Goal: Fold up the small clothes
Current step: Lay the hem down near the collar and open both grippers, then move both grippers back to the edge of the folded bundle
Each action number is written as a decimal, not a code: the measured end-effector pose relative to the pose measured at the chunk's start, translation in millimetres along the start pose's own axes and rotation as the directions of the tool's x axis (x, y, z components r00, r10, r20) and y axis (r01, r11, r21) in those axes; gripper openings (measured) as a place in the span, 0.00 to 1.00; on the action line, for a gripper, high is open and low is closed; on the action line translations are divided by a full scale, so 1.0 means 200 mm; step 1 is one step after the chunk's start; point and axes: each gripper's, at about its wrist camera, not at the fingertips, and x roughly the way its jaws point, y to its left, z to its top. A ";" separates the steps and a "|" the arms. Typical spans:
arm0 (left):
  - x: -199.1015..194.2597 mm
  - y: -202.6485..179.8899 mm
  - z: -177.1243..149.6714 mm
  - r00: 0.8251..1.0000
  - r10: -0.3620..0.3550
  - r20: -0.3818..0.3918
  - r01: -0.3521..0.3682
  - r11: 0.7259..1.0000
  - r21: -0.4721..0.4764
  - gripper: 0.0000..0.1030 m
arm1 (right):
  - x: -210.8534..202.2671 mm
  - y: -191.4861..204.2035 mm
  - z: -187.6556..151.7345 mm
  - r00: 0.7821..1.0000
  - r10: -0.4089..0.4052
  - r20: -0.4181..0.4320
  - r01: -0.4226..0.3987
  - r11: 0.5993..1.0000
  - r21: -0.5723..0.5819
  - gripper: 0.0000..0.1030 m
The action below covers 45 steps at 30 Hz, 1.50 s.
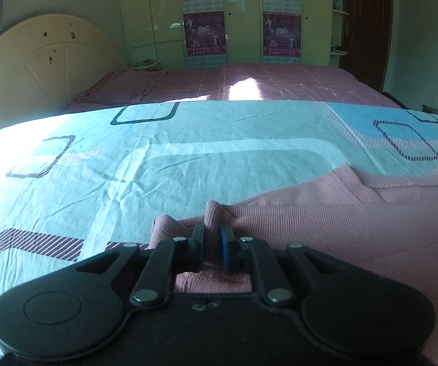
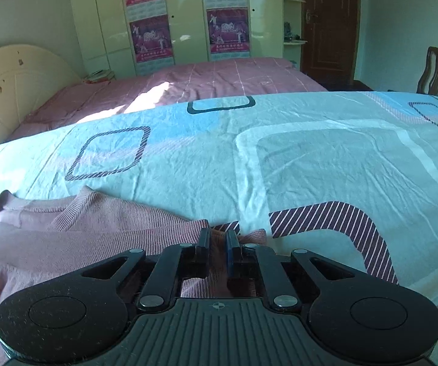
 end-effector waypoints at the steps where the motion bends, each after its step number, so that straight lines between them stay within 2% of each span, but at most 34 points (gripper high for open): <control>1: -0.02 0.01 0.00 1.000 0.003 -0.002 -0.003 1.000 -0.006 0.31 | -0.02 -0.01 0.01 1.000 -0.006 0.010 0.006 1.000 0.003 0.08; 2: -0.04 0.03 0.01 1.000 0.006 0.000 -0.006 1.000 -0.019 0.39 | -0.05 -0.01 0.02 1.000 -0.015 0.019 0.015 1.000 0.002 0.08; 3: -0.07 0.04 0.00 1.000 0.010 0.009 -0.010 0.999 -0.034 0.60 | -0.08 -0.02 0.02 0.999 -0.012 0.029 0.012 1.000 0.010 0.08; 4: -0.10 0.06 0.00 0.999 0.022 0.023 -0.021 0.999 -0.044 0.73 | -0.11 -0.02 0.03 0.999 -0.003 0.035 0.002 1.000 0.019 0.08; 6: -0.18 0.08 -0.02 0.998 0.035 0.055 -0.033 0.998 -0.052 0.70 | -0.17 -0.01 0.03 0.999 0.025 0.041 -0.025 1.000 0.011 0.08; 9: -0.30 0.09 -0.05 0.997 -0.029 0.071 0.032 0.998 -0.052 0.67 | -0.24 0.08 -0.01 0.997 0.078 0.015 -0.077 0.996 -0.041 0.08; 12: -0.41 -0.01 -0.10 0.991 -0.100 0.087 0.100 0.995 0.001 0.67 | -0.26 0.19 -0.08 0.992 0.123 -0.020 -0.124 0.989 -0.085 0.09; 16: -0.45 -0.17 -0.17 0.982 -0.179 0.062 0.177 0.984 0.036 0.67 | -0.28 0.35 -0.16 0.980 0.192 -0.049 -0.196 0.975 -0.108 0.09; 20: -0.42 -0.25 -0.26 0.984 -0.174 0.030 0.171 0.983 0.072 0.67 | -0.27 0.47 -0.23 0.972 0.217 -0.089 -0.228 0.964 -0.137 0.11; 22: -0.38 -0.21 -0.31 0.990 -0.144 0.000 0.144 0.988 0.050 0.70 | -0.27 0.47 -0.28 0.973 0.206 -0.102 -0.220 0.965 -0.143 0.30; 23: -0.37 -0.18 -0.34 0.989 -0.146 0.004 0.146 0.989 0.024 0.71 | -0.27 0.47 -0.30 0.975 0.196 -0.101 -0.209 0.967 -0.142 0.56; 24: -0.37 -0.15 -0.36 0.991 -0.136 0.007 0.136 0.991 0.007 0.72 | -0.28 0.44 -0.33 0.978 0.183 -0.096 -0.196 0.969 -0.152 0.61; 26: -0.38 -0.09 -0.38 0.995 -0.101 0.001 0.101 0.995 -0.017 0.71 | -0.28 0.39 -0.37 0.986 0.135 -0.100 -0.150 0.976 -0.157 0.60; 28: -0.40 -0.05 -0.41 0.997 -0.080 0.007 0.080 0.996 -0.029 0.71 | -0.29 0.29 -0.39 0.989 0.117 -0.087 -0.127 0.985 -0.119 0.50; 29: -0.40 -0.03 -0.43 0.997 -0.074 0.013 0.075 0.997 -0.019 0.72 | -0.30 0.25 -0.40 0.993 0.092 -0.079 -0.101 0.987 -0.123 0.40; 30: -0.41 -0.02 -0.44 0.997 -0.071 0.018 0.071 0.997 -0.012 0.72 | -0.31 0.22 -0.40 0.996 0.047 -0.076 -0.057 0.989 -0.137 0.39; 34: -0.44 0.00 -0.44 0.998 -0.059 0.012 0.059 0.997 -0.040 0.72 | -0.33 0.17 -0.42 0.997 0.023 -0.068 -0.036 0.979 -0.199 0.39; 36: -0.45 -0.02 -0.43 0.999 -0.040 0.008 0.040 0.998 -0.042 0.72 | -0.35 0.18 -0.41 0.997 0.010 -0.071 -0.023 0.981 -0.195 0.39; 39: -0.52 -0.07 -0.41 0.999 -0.018 0.027 0.019 1.000 -0.018 0.65 | -0.45 0.22 -0.40 0.998 0.052 -0.038 -0.058 0.983 -0.174 0.39; 42: -0.62 -0.11 -0.41 0.997 -0.039 0.064 0.040 0.999 -0.007 0.66 | -0.53 0.30 -0.42 0.994 0.106 -0.023 -0.109 0.977 -0.185 0.39; 45: -0.67 -0.16 -0.42 0.996 -0.062 0.060 0.062 0.998 -0.008 0.68 | -0.54 0.35 -0.47 0.992 0.119 -0.047 -0.125 0.976 -0.177 0.39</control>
